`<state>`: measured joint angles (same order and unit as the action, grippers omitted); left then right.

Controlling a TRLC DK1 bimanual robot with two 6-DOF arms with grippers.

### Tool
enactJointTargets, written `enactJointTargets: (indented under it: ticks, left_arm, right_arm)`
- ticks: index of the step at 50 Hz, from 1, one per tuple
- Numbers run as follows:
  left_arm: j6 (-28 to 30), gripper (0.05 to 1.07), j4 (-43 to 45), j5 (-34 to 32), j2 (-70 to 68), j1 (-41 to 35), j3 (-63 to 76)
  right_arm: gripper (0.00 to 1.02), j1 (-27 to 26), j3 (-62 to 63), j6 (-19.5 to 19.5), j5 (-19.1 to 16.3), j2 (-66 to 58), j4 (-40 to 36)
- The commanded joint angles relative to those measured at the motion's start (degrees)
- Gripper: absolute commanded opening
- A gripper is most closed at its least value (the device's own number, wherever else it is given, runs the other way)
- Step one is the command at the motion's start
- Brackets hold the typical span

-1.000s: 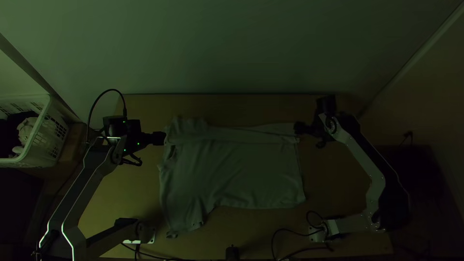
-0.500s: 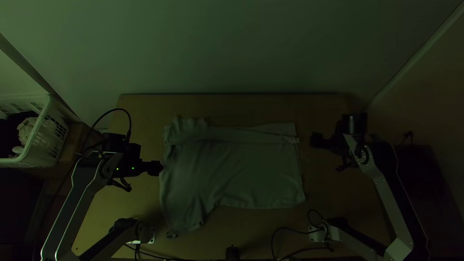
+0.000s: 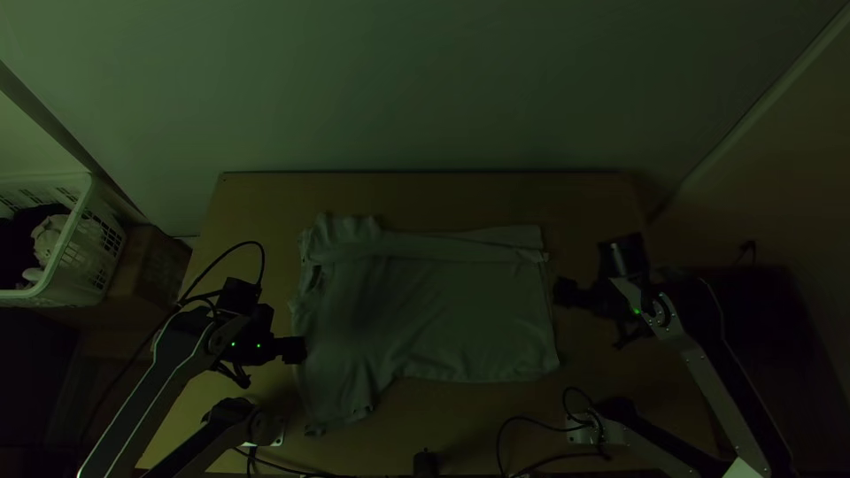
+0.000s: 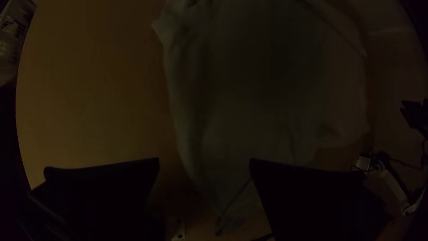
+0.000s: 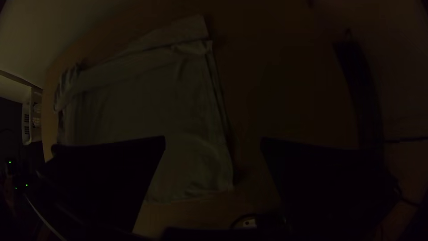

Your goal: Fold the t-shirt

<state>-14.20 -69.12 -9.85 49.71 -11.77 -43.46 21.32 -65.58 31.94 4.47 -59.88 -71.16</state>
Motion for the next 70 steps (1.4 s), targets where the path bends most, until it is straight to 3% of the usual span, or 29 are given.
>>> enactJointTargets:
  ticks: [1,11,24,28,34,40,42,44,45,48,70]
  left_arm:
    - [-5.7,1.02,-1.8,-0.9,3.7,-0.6,5.7]
    - [-9.7,1.02,-2.5,-2.2,5.4,-4.2,7.9]
    - [-10.5,1.02,1.4,-2.2,7.5,-6.5,9.6]
    - [-10.7,1.01,3.1,-1.8,9.2,-7.4,10.4]
    - [-10.7,0.89,5.8,-0.6,12.0,-8.4,10.9]
    - [-10.1,0.89,7.5,-0.4,14.9,-9.8,10.9]
    - [-9.9,0.81,7.4,-0.4,16.0,-9.9,10.9]
    - [-9.4,0.66,8.2,0.0,16.1,-10.4,10.4]
    - [-9.4,0.55,8.8,0.6,15.9,-10.6,10.2]
    - [-8.9,0.09,10.0,3.9,15.1,-11.3,9.7]
    - [-8.7,0.08,10.1,3.7,13.0,-10.8,2.4]
  right_arm:
    - [0.97,0.3,2.7,2.9,-1.1,-0.6,-2.7]
    - [0.97,0.1,4.9,2.9,-1.7,-1.4,-3.2]
    - [0.92,0.1,7.2,2.6,-1.8,-2.9,-3.0]
    - [0.92,0.1,9.2,1.9,-3.4,-3.7,-2.8]
    - [0.86,-0.1,11.4,0.9,-4.6,-4.4,-1.8]
    - [0.85,-0.8,12.8,0.4,-6.1,-5.2,-1.2]
    - [0.85,-0.8,13.3,0.3,-6.4,-5.7,-1.2]
    - [0.85,-0.8,13.9,0.3,-6.7,-6.0,-1.3]
    - [0.85,-0.8,14.2,0.3,-6.9,-6.2,-1.2]
    - [0.85,-0.7,15.0,0.2,-7.5,-6.7,-1.3]
    - [0.81,0.4,20.4,-1.1,-9.6,-15.0,-1.4]
